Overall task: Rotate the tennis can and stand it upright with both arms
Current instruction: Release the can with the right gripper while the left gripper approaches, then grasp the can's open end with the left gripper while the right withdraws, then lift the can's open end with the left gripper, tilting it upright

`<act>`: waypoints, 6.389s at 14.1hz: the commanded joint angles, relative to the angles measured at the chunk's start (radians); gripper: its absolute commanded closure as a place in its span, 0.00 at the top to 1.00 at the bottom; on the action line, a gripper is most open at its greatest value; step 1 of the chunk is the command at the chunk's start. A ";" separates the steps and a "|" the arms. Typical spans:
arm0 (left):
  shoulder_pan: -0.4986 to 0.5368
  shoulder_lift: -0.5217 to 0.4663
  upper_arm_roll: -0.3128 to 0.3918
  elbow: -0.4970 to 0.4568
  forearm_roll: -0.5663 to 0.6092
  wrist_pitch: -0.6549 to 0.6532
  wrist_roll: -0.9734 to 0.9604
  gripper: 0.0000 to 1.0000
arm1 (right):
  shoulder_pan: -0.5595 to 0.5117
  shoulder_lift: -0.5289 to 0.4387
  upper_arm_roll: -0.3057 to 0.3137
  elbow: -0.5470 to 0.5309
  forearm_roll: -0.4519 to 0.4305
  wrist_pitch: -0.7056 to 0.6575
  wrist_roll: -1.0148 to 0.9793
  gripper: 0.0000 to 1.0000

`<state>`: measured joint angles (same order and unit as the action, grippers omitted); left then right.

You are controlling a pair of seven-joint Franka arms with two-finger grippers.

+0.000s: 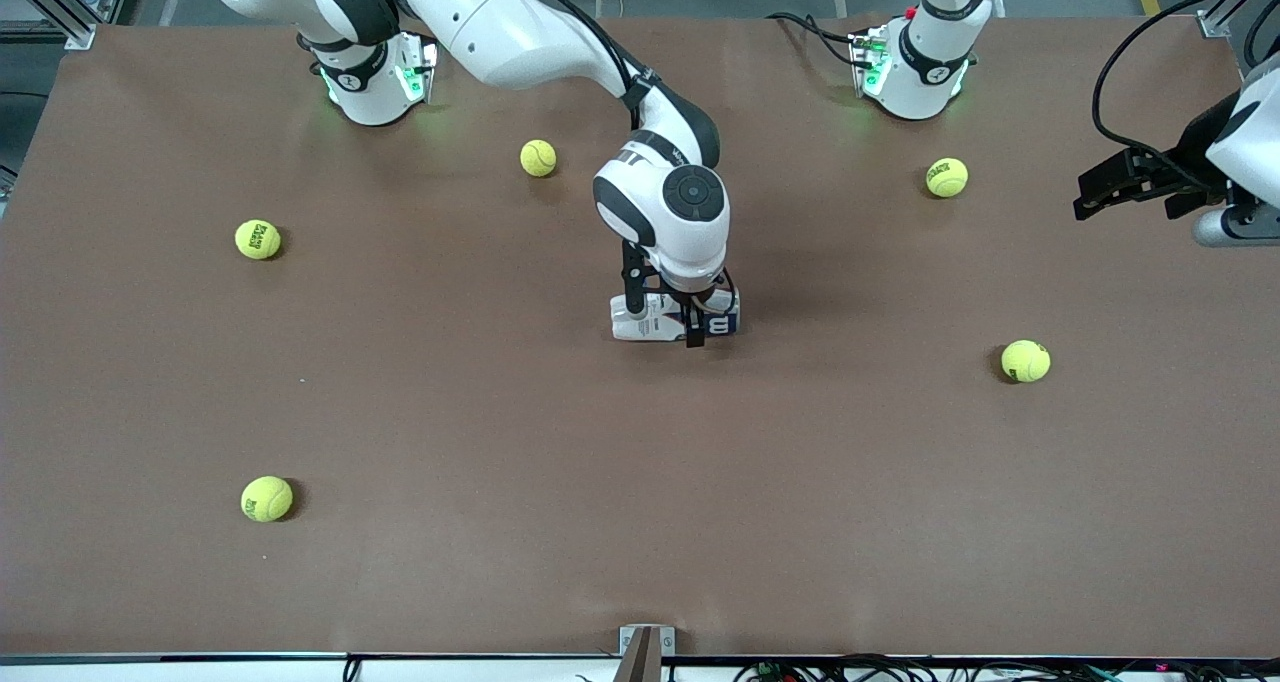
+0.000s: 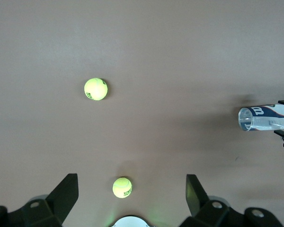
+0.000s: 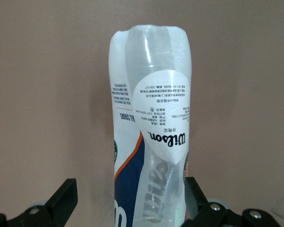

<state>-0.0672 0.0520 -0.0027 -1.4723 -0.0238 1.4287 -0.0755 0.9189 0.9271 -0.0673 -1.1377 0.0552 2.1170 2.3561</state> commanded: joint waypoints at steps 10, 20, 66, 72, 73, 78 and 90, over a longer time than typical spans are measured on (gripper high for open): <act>-0.029 0.055 -0.008 -0.075 -0.201 0.022 -0.015 1.00 | -0.017 -0.059 -0.008 -0.004 -0.002 -0.121 -0.007 1.00; 0.006 0.060 -0.010 -0.451 -0.683 0.379 -0.007 1.00 | -0.201 -0.252 -0.132 -0.112 -0.003 -0.246 -0.746 1.00; -0.115 0.503 -0.206 -0.700 -1.765 0.760 1.103 0.30 | -0.848 -0.726 -0.129 -0.218 -0.057 -0.729 -2.480 1.00; -0.124 0.450 -0.206 -0.663 -1.731 0.779 1.047 0.00 | -0.848 -0.835 -0.129 -0.342 -0.060 -0.683 -2.483 1.00; -0.135 0.438 -0.204 -0.651 -1.705 0.791 0.993 0.00 | -0.848 -0.852 -0.129 -0.350 -0.063 -0.681 -2.485 1.00; -0.171 0.355 -0.204 -0.545 -1.356 0.849 0.534 0.00 | -0.850 -0.930 -0.129 -0.384 -0.069 -0.687 -2.490 1.00; -0.377 0.270 -0.206 -0.237 -0.325 0.773 -0.683 0.00 | -0.870 -1.031 -0.123 -0.435 -0.069 -0.713 -2.490 1.00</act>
<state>-0.4067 0.3183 -0.2142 -1.7636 -0.4548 2.2471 -0.6285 0.0631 -0.0574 -0.2084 -1.5257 -0.0146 1.3991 -0.1253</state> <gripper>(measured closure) 0.952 0.000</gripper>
